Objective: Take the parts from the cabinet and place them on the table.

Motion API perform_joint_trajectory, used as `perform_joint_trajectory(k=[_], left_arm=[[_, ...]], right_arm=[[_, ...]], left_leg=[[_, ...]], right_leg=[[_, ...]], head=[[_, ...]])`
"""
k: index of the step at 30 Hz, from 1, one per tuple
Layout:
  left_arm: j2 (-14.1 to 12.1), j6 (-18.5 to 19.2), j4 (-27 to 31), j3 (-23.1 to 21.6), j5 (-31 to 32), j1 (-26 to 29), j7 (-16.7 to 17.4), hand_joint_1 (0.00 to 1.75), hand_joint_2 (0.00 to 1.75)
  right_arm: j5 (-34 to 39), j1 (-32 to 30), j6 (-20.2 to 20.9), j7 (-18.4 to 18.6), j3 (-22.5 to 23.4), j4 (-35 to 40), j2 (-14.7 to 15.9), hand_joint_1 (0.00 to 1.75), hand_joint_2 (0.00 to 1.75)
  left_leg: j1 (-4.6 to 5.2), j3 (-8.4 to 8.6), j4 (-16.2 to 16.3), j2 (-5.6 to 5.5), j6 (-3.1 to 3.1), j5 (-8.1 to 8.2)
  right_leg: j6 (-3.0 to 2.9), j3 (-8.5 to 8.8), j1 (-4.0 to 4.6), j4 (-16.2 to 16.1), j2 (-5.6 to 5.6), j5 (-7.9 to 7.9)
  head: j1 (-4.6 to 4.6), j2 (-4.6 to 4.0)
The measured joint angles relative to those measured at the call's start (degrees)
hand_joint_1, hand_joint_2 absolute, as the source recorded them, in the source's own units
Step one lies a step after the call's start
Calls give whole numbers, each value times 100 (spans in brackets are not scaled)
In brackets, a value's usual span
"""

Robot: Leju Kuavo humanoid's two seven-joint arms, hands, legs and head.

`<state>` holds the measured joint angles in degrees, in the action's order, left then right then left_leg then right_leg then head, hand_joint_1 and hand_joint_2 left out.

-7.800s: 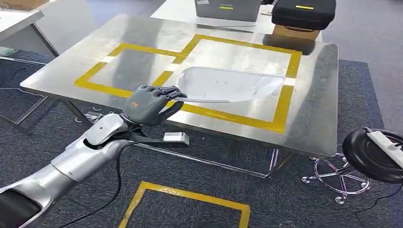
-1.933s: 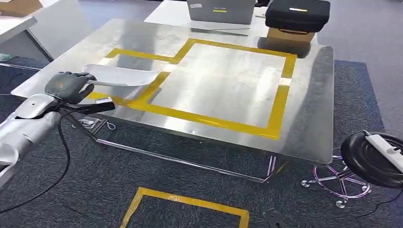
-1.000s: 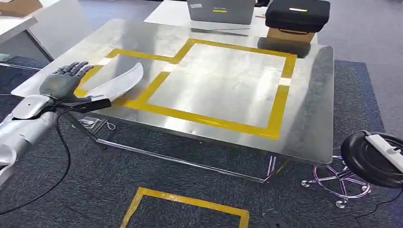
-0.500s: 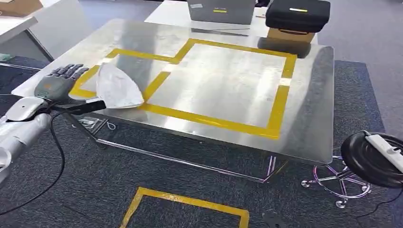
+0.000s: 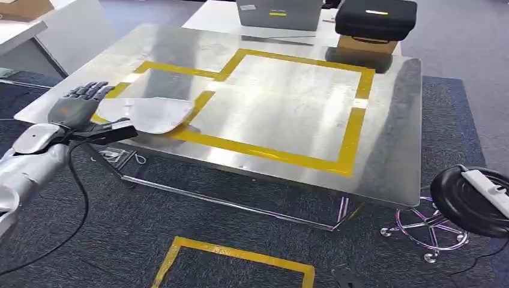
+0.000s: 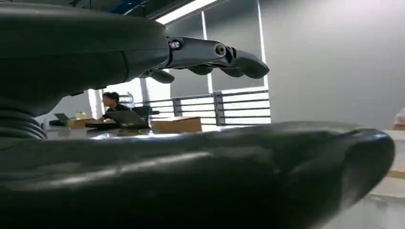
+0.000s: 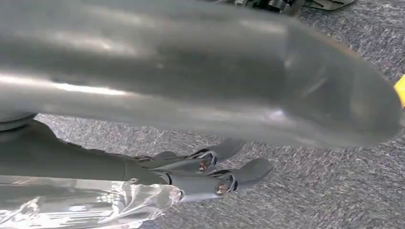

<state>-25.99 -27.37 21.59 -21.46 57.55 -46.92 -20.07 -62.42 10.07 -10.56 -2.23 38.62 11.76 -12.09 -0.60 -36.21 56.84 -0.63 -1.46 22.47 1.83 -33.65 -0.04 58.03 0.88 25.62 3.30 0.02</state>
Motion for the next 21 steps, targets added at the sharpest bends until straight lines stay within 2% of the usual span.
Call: perform_joint_trajectory(k=[8, 21], left_arm=[[157, 149, 17, 216, -356, 74, -299, 0, 0], [249, 175, 85, 400, -525, 194, -431, 0, 0]], right_arm=[[48, -7, -15, -2, 0, 0, 0, 0, 0], [57, -19, -22, -2, 0, 0, 0, 0, 0]], left_leg=[[0, 0, 0, 0, 0, 0], [0, 0, 0, 0, 0, 0]], right_leg=[[0, 0, 0, 0, 0, 0], [0, 0, 0, 0, 0, 0]], head=[[0, 0], [0, 0]])
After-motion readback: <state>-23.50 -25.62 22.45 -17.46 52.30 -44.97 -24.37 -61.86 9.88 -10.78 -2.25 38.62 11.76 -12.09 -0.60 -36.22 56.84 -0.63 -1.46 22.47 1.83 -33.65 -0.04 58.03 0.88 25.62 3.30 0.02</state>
